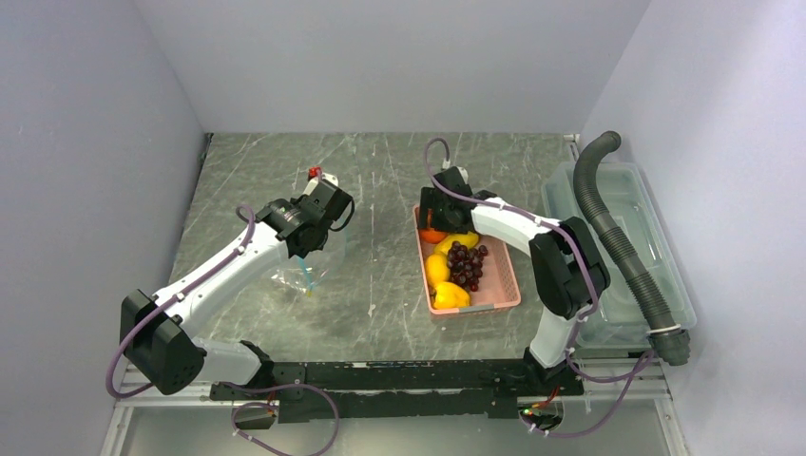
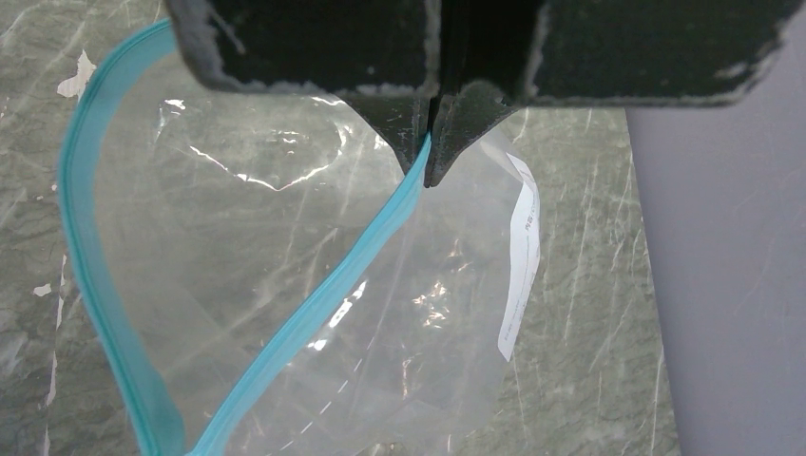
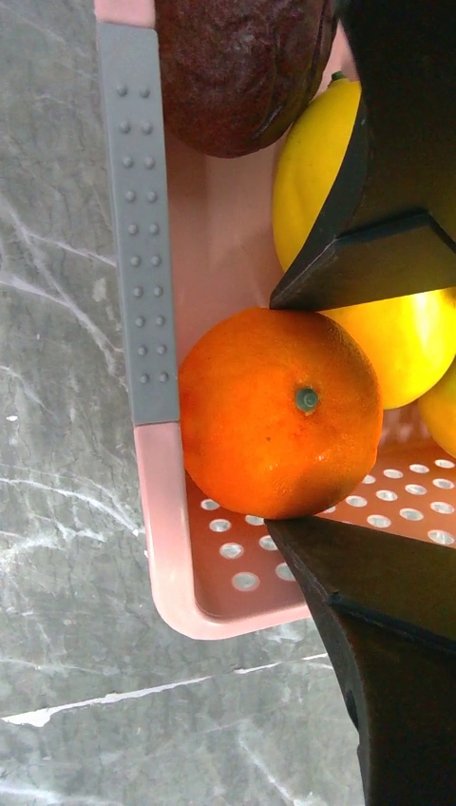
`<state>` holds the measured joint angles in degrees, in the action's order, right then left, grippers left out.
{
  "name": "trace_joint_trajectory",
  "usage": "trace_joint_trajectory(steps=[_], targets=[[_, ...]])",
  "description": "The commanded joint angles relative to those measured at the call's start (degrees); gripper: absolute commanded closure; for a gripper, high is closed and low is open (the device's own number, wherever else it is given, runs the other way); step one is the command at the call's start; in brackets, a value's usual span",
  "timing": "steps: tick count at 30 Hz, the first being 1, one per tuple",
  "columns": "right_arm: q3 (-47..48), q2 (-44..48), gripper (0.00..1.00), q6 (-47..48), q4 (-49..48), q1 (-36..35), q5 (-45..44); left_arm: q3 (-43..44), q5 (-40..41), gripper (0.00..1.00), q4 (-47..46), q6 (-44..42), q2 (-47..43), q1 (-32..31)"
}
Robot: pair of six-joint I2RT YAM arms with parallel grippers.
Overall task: Place the food in the zip-top bag and seal the zipper
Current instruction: Pick up the fake fruit from the bin.
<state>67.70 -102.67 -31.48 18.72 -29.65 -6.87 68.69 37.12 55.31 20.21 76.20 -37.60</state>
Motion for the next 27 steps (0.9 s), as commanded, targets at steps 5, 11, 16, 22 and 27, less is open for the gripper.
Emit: trace_joint_trajectory(steps=[5,11,16,22,27], targets=[[-0.84,5.81,0.42,0.55,1.3,0.12,-1.68,0.0,0.7,1.0,-0.72,-0.13,-0.97,-0.18],[-1.24,11.12,0.5,0.72,2.18,0.13,-2.12,-0.05,0.68,1.0,-0.73,-0.14,-1.04,-0.12],[-2.38,15.83,0.53,1.48,1.52,0.08,0.37,0.0,0.71,1.0,-0.75,-0.08,-0.85,-0.18],[-4.73,21.02,0.57,1.86,-2.31,-0.33,9.82,0.14,0.85,1.0,-0.54,0.03,-0.62,-0.19],[-4.69,24.38,0.58,1.85,-4.23,-2.22,15.04,0.09,0.78,1.0,-0.74,0.0,-0.75,-0.18]])
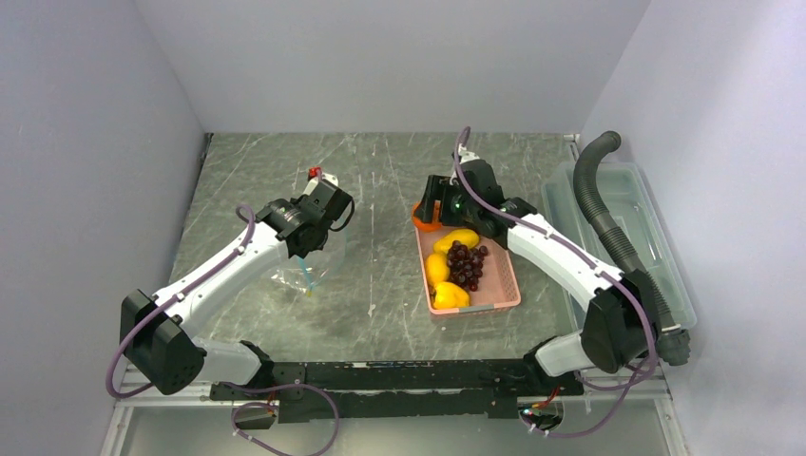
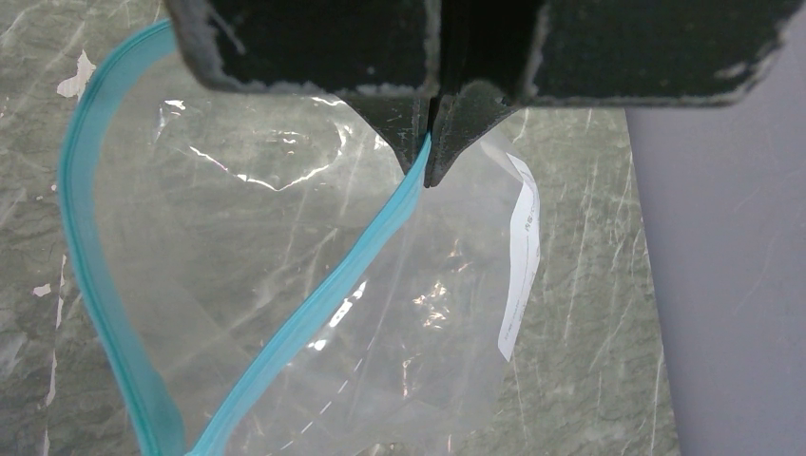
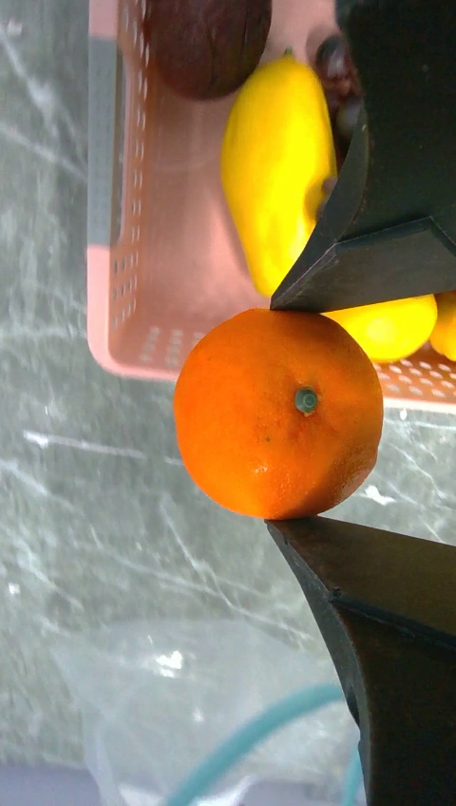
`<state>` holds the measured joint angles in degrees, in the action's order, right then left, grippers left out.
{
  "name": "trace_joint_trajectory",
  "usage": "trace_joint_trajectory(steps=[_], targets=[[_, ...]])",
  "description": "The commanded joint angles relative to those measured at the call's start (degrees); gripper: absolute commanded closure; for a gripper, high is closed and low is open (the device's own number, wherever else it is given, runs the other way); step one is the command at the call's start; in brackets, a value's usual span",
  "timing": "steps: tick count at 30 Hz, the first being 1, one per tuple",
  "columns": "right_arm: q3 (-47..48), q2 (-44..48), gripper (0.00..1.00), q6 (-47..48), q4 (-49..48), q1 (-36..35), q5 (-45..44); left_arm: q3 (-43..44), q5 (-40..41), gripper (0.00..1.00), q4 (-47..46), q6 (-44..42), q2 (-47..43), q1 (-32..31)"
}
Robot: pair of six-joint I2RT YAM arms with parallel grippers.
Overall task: Place the food in the zip-top bag and seal the zipper
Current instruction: Pick up the fake fruit from the bin, then place the fake fruit in the zipper food storage bag.
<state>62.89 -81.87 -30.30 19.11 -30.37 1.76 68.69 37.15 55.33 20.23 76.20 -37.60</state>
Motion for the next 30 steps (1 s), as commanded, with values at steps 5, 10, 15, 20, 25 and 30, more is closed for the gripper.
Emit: trace_joint_trajectory(steps=[5,10,15,20,25,30], targets=[[-0.78,6.4,0.58,-0.88,-8.39,-4.45,11.98,0.21,0.57,1.0,-0.67,-0.01,-0.75,-0.11],[-0.67,6.56,0.57,-2.32,-11.84,-8.58,14.13,0.09,0.2,1.0,-0.93,-0.09,-1.01,-0.15],[-0.55,5.33,0.58,-3.8,-15.71,-12.05,17.31,0.13,-0.83,1.0,-1.15,-0.18,-1.23,-0.18],[0.38,3.52,0.58,-4.79,-17.88,-15.23,18.13,0.09,-2.45,1.0,-1.75,-0.35,-1.69,-0.13],[0.71,1.24,0.58,-6.26,-20.7,-16.92,18.43,-0.08,-3.8,1.0,-2.24,-0.48,-2.52,-0.18],[1.38,-0.83,0.59,-7.37,-22.42,-18.0,18.8,-0.1,-4.45,1.0,-2.41,-0.54,-2.79,-0.14]])
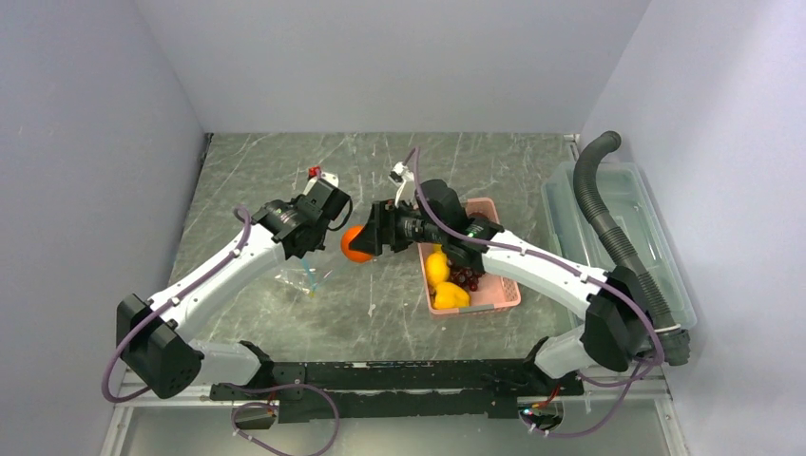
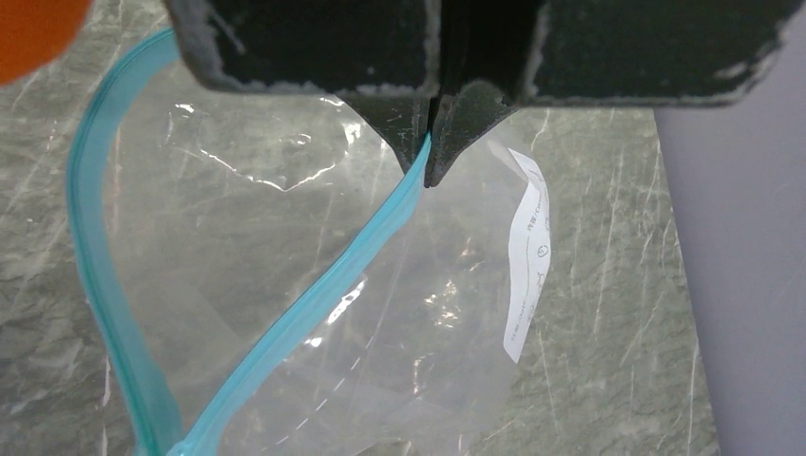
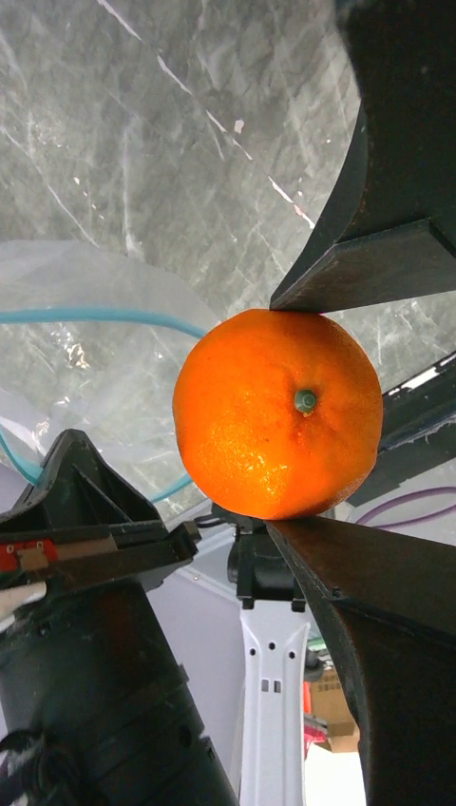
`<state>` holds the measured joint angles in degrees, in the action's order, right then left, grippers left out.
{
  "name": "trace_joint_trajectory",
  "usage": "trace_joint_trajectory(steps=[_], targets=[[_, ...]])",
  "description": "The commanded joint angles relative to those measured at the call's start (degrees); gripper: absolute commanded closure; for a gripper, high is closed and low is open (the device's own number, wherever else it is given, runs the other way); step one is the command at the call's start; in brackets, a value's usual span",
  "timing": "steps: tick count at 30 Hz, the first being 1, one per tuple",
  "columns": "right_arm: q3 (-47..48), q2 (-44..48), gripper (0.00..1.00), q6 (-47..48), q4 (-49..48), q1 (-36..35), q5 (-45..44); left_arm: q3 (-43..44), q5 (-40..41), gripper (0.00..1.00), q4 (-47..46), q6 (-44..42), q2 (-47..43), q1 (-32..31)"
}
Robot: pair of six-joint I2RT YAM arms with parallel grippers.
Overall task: Place the food in the zip-top bag and seal the zipper
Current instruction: Place the fake fruit in the zipper food storage bag.
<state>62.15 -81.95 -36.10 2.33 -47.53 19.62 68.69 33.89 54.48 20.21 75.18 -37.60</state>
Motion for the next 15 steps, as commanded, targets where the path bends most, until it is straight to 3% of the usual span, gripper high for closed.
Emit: trace_joint_trajectory(steps=[1,15], targets=[[2.34,-1.21,0.59,-1.75,-5.92,-1.09,0.9,-0.06,-1.41,1.0,-1.59,-0.52,-1.79,-0.18],[3.3,-4.34,0.6,-5.16,-9.51,-3.37,0.06,-0.06,-2.4,1.0,-1.82,-0.69,-1.85,-0.11]])
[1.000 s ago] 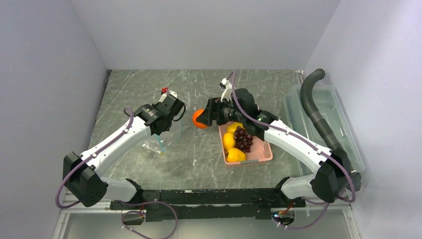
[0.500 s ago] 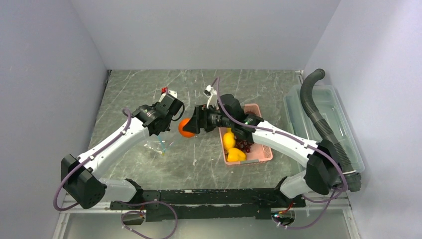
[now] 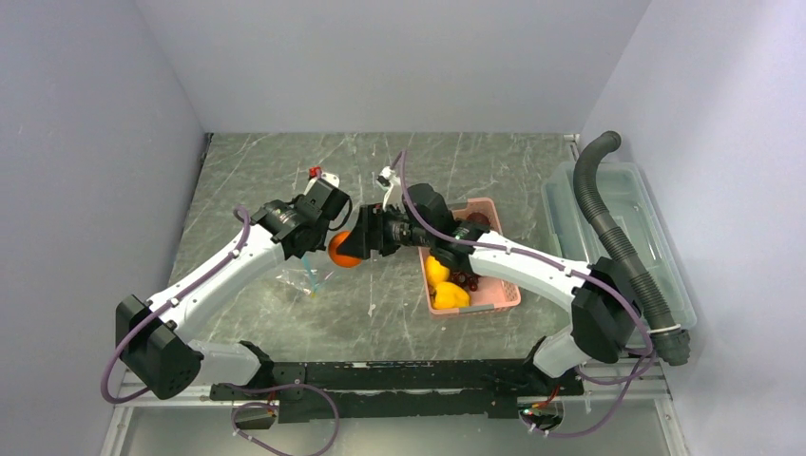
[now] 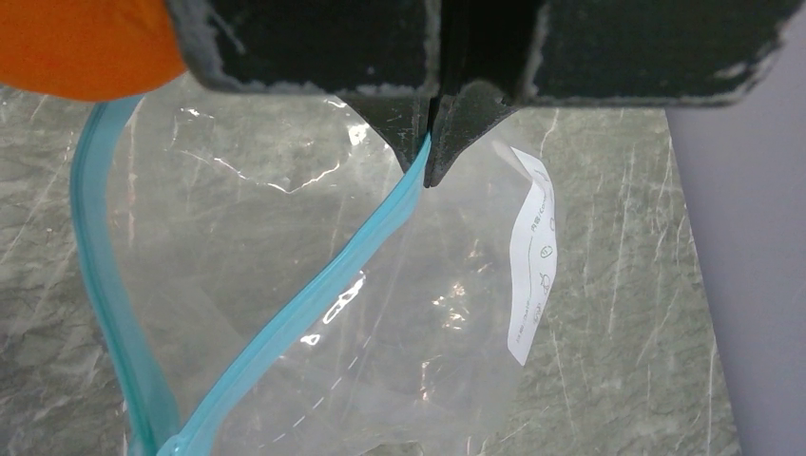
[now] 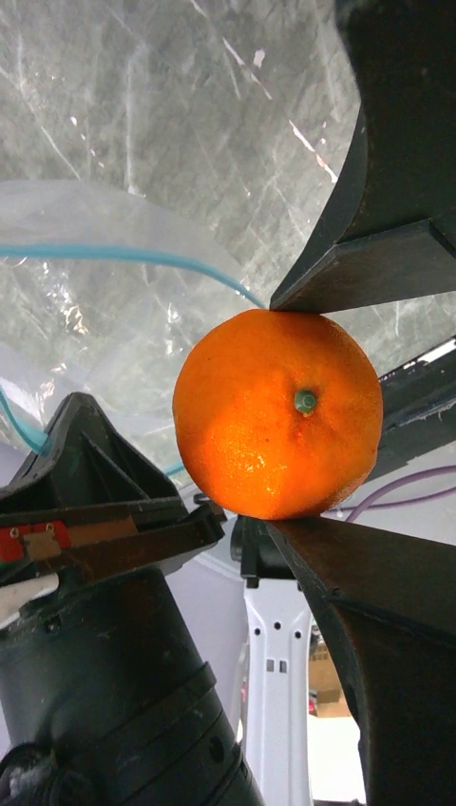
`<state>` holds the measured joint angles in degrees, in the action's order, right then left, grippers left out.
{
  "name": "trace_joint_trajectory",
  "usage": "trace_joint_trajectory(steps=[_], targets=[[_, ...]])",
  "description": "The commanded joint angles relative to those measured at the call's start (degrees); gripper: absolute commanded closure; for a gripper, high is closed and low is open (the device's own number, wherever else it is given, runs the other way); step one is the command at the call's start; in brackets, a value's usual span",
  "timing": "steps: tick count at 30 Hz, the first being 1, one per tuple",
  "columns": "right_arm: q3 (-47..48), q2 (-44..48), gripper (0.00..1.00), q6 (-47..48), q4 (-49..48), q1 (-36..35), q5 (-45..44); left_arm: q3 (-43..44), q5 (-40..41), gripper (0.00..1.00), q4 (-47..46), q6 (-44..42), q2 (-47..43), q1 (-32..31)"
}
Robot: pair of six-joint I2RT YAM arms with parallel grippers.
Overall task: Place the food in the zip-top bag and seal the zipper
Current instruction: Place the fake fruit in the zipper food storage bag.
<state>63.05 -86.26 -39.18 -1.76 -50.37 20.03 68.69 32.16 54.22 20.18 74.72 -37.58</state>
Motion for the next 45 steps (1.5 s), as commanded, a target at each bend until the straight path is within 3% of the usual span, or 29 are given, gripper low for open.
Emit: trace_joint_trajectory(steps=[1,13,21,28,45], targets=[[2.35,-0.49,0.6,-2.57,-5.88,-0.6,-0.69,-0.11,-0.67,1.0,-1.61,-0.67,-1.4,-0.12],[3.31,-5.75,0.63,-3.48,-6.2,-0.74,-5.2,-0.23,-1.25,1.0,-1.95,-0.76,-2.31,-0.12],[5.58,-8.11,0.63,-2.26,1.42,-1.07,-14.24,-0.36,-1.74,1.0,-2.53,-0.94,-3.35,-0.06],[8.31,-9.09,0.63,-2.09,4.81,-1.94,-15.64,-0.33,-1.99,1.0,-2.62,-1.11,-3.09,-0.03],[10.95,-9.89,0.51,-5.3,3.33,-3.42,-17.25,-0.43,-2.71,1.0,-2.87,-1.11,-2.47,0.23]])
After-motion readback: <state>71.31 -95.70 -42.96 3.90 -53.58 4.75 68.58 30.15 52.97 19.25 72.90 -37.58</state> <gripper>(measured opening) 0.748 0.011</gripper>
